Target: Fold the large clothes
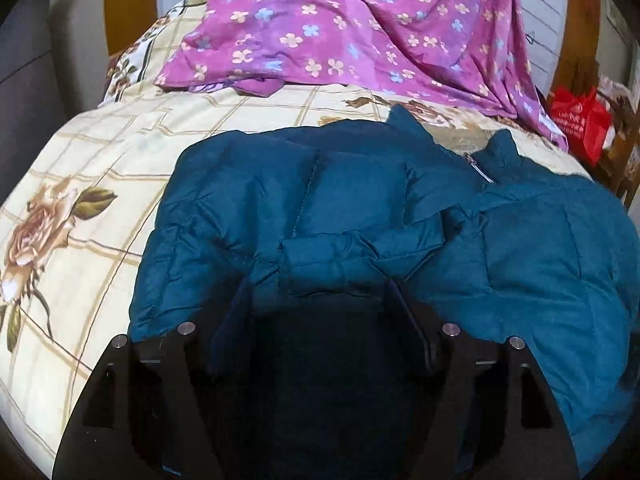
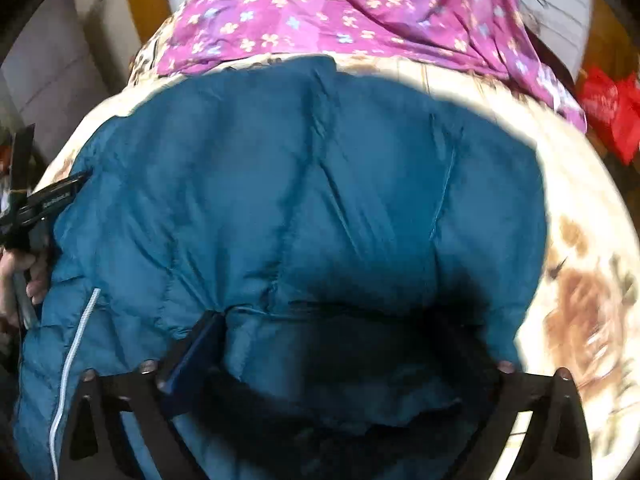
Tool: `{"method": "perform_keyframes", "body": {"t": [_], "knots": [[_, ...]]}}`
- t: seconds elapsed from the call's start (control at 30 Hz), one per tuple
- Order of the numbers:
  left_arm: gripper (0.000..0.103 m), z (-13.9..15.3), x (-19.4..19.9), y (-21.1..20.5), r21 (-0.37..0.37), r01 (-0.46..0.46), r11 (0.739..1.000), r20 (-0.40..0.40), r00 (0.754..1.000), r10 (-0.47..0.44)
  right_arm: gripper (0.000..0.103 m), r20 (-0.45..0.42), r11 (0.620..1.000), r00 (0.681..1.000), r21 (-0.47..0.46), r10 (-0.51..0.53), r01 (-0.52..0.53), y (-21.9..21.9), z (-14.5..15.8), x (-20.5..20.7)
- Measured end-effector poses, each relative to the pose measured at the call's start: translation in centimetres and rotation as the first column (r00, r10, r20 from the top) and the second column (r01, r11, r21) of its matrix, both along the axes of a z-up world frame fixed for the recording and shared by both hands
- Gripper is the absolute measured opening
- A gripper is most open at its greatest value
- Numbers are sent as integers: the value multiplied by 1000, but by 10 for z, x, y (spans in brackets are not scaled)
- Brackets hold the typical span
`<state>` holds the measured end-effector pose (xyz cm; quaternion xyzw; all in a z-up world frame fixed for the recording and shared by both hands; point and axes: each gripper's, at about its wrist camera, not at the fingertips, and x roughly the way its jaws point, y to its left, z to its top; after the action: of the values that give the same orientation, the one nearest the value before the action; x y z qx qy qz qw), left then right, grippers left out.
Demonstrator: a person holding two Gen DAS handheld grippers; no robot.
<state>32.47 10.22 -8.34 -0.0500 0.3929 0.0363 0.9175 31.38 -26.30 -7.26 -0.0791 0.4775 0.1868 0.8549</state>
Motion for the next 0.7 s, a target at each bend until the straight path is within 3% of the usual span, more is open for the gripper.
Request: {"method": "perform_keyframes", "body": {"t": [0.1, 0.2, 0.23, 0.33, 0.37, 0.43, 0.53, 0.6, 0.7], "knots": [[72, 0, 1, 0, 11, -15, 1000, -3, 1000, 15, 95, 177, 1000, 984, 26, 3, -8, 9, 47, 3], [72, -1, 1, -1, 21, -18, 1000, -7, 1000, 18, 98, 239, 991, 966, 113, -100, 75, 19, 65, 31], [72, -1, 1, -1, 19, -20, 1000, -8, 1000, 20, 101, 220, 986, 965, 119, -140, 116, 21, 58, 41], [72, -1, 1, 0, 16, -25, 1000, -6, 1000, 26, 103, -17, 963, 969, 113, -245, 246, 19, 0, 86], [72, -1, 1, 0, 17, -27, 999, -7, 1000, 27, 103, -59, 954, 966, 155, -252, 258, 14, -19, 90], [72, -1, 2, -1, 25, -30, 999, -10, 999, 31, 103, -19, 949, 966, 184, -258, 257, 9, -23, 84], [72, -2, 2, 0, 31, -37, 999, -15, 999, 38, 103, -51, 955, 962, 116, -269, 273, 15, -15, 82], [72, -2, 3, -1, 37, -43, 998, -17, 999, 43, 101, -20, 947, 953, 107, -302, 303, 14, 4, 74], [72, -2, 4, -2, 43, -44, 998, -20, 999, 45, 101, 84, 945, 959, 213, -271, 249, 31, 40, 53]]}}
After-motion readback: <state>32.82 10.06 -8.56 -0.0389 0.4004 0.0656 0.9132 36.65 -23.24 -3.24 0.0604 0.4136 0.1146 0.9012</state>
